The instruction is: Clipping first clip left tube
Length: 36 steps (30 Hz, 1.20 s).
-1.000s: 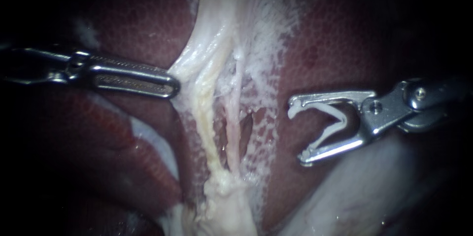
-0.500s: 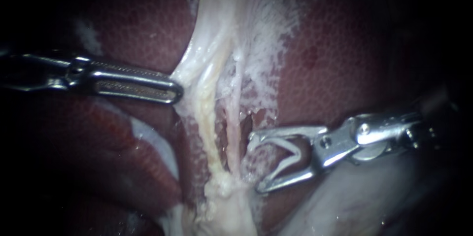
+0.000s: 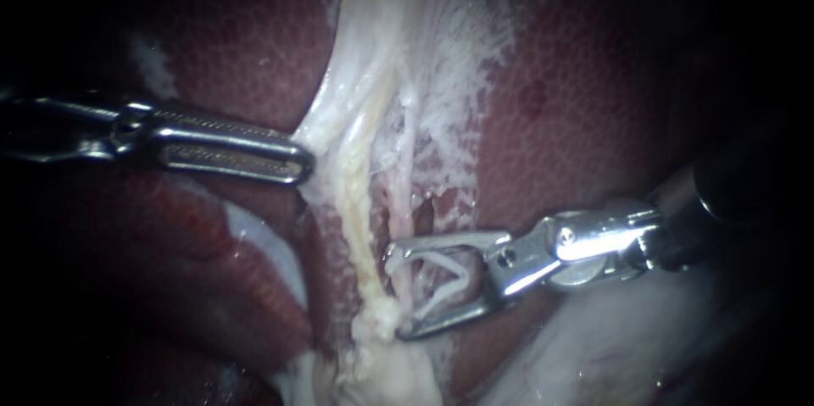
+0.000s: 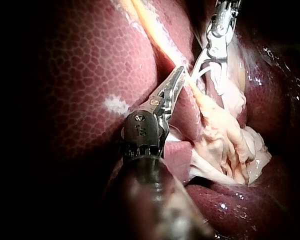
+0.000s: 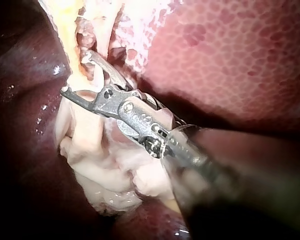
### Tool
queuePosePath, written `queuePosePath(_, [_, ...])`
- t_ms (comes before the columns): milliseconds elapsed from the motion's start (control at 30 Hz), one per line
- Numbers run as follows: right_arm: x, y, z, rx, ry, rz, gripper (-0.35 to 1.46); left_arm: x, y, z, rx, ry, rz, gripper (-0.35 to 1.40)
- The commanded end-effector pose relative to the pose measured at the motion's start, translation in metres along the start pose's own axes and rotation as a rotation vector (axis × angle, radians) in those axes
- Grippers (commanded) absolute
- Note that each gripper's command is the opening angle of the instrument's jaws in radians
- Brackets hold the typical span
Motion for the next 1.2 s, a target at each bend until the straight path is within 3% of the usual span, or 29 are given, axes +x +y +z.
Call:
queuePosePath(33, [0.0001,0.0001,0.0003,-0.002,0.000,0.000,0.60,0.0000,0.0000,0.0000,-0.001,0.000,0.000,-0.35])
queuePosePath(533, [-0.0004,0.0001,0.0031,0.014,-0.023,0.005,0.60,0.0002,-0.0001,0.0002,0.004,0.001,0.001,-0.35])
queuePosePath(867, [0.0005,-0.0012,0.0039,0.082,-0.029,0.033,0.56,0.0002,0.0001,0.0003,0.004,0.001,0.002,-0.35])
queuePosePath(1200, [0.0008,-0.0005,0.0051,0.082,-0.030,0.032,0.56,0.0003,0.0000,0.0006,0.002,0.001,0.002,-0.35])
